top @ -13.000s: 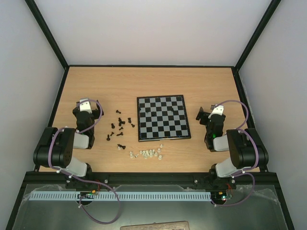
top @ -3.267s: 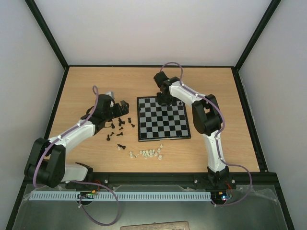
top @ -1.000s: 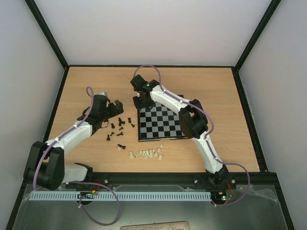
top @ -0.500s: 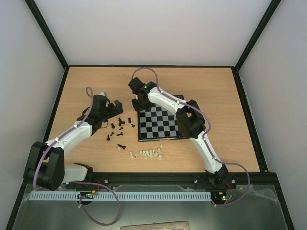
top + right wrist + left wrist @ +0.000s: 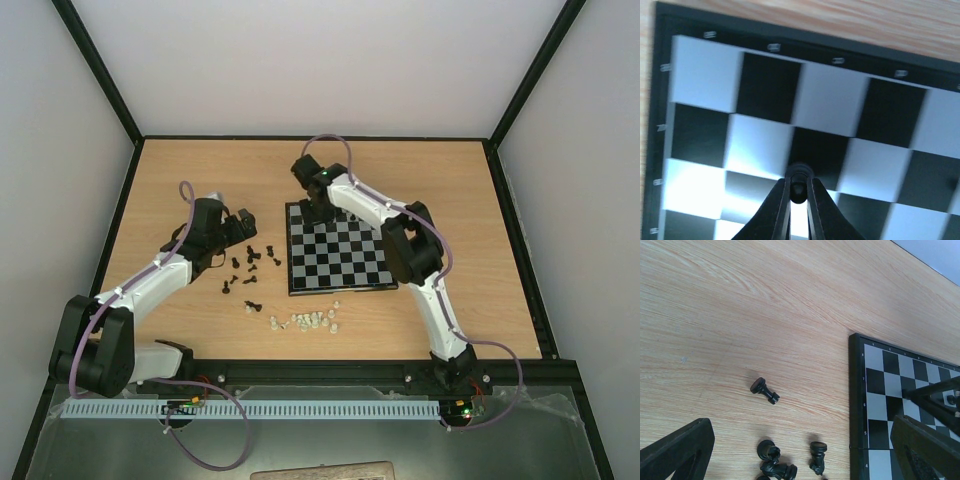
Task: Set up the chess pieces on the board
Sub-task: Move the chess piece to the chessboard.
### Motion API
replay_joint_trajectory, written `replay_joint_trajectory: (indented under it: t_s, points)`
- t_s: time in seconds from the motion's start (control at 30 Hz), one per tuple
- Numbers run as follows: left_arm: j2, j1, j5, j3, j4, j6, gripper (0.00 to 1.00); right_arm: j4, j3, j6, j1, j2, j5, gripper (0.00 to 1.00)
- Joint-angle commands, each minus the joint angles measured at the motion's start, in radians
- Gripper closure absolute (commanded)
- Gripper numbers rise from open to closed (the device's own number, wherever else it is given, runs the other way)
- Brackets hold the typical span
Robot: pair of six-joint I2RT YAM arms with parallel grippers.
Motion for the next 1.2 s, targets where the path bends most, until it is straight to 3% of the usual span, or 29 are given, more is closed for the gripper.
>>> replay_joint_trajectory:
  t_s: [0.0, 0.83, 1.17]
  points:
    - [-0.01, 0.008, 0.005, -0.009, 0.008, -0.001, 0.0, -0.052, -0.066, 0.01, -0.05, -0.055, 0.037, 0.92]
    - [0.003, 0.008, 0.001, -0.012, 0.007, 0.0, 0.01, -0.029, -0.166, 0.022, -0.121, -0.112, 0.085, 0.9]
    - [0.018, 0.008, -0.018, 0.024, -0.128, -0.012, 0.01, 0.043, -0.197, 0.004, -0.12, -0.192, -0.027, 0.76]
